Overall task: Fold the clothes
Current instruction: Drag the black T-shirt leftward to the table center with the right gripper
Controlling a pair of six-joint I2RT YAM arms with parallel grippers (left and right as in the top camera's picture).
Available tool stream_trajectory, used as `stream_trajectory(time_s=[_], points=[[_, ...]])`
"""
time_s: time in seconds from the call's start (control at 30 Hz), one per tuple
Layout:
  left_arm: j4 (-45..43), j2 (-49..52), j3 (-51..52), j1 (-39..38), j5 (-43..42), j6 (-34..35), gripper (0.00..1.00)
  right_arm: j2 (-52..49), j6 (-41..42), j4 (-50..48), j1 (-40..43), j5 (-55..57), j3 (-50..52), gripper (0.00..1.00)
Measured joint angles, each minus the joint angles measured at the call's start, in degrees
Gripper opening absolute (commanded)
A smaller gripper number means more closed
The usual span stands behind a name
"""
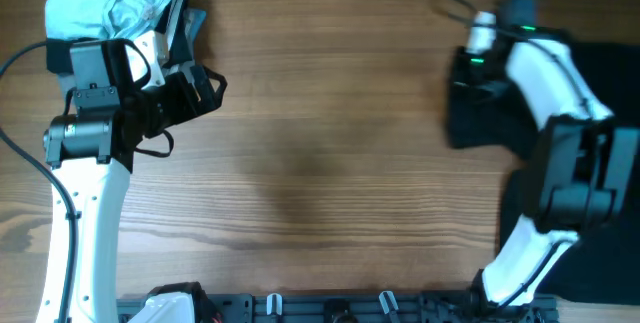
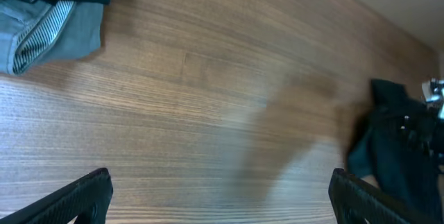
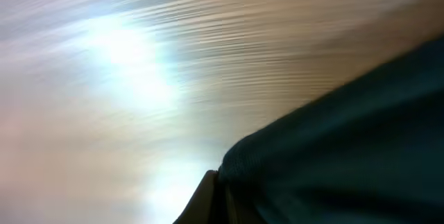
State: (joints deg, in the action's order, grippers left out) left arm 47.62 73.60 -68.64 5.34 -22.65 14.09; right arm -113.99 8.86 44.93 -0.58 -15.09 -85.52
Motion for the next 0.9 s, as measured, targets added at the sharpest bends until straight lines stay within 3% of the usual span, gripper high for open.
stream_trajectory(time_s=[0.07, 0.1, 0.13, 0.17, 0.2, 0.33, 0.4, 0.5, 0.57, 0.63, 0.7, 0.77, 0.9], points=[[-0.7, -0.2, 0.0, 0.5, 0.0, 0.0, 1.0, 1.9, -0.4, 0.5, -9.3, -1.0, 0.0, 0.04], [-1.4, -0.6, 0.0, 1.2, 0.1, 0.0, 1.0, 2.2, -0.6, 0.9, -14.3, -1.7, 0.0, 0.11], [-2.1, -1.1, 0.0, 1.9, 0.1, 0.0, 1.0, 2.3, -1.0, 1.3, -20.2, -2.1, 0.0, 0.32], [-2.8, -1.7, 0.0, 2.5, 0.1, 0.0, 1.0, 2.2, -1.6, 1.5, -24.0, -2.4, 0.0, 0.45], [-3.4, -2.3, 0.0, 3.0, 0.1, 0.0, 1.0, 2.2, -1.8, 1.6, -28.9, -2.7, 0.0, 0.5], [-5.9, -5.7, 0.0, 4.8, 0.1, 0.0, 1.0, 2.2, -2.7, 1.8, -45.7, -1.6, 0.0, 0.51], [-6.3, -6.2, -0.1, 4.8, 0.1, -0.8, 1.0, 2.3, -2.5, 3.5, -48.4, 0.4, -0.3, 0.52], [-6.8, -6.0, -0.1, 3.9, 0.3, -3.0, 0.93, 3.6, -2.3, 6.3, -47.9, 3.3, -0.4, 0.52], [-7.3, -5.1, -0.1, 2.1, 0.6, -4.9, 0.81, 6.4, -2.1, 7.8, -45.6, 5.0, -0.5, 0.53], [-9.2, -3.1, -0.2, -1.1, 1.1, -6.5, 0.71, 11.9, -1.1, 8.0, -41.7, 6.4, -0.6, 0.64], [-12.2, 0.2, -0.2, -4.5, 1.6, -7.4, 0.64, 18.5, 1.6, 8.0, -36.6, 7.8, -1.2, 0.68], [-15.6, 4.8, -0.5, -8.3, 1.8, -7.9, 0.62, 24.5, 5.5, 8.2, -31.3, 9.2, -2.2, 0.72], [-22.4, 15.4, -0.7, -15.0, 1.8, -9.4, 0.69, 31.1, 10.4, 10.1, -21.9, 10.7, -3.0, 0.76]])
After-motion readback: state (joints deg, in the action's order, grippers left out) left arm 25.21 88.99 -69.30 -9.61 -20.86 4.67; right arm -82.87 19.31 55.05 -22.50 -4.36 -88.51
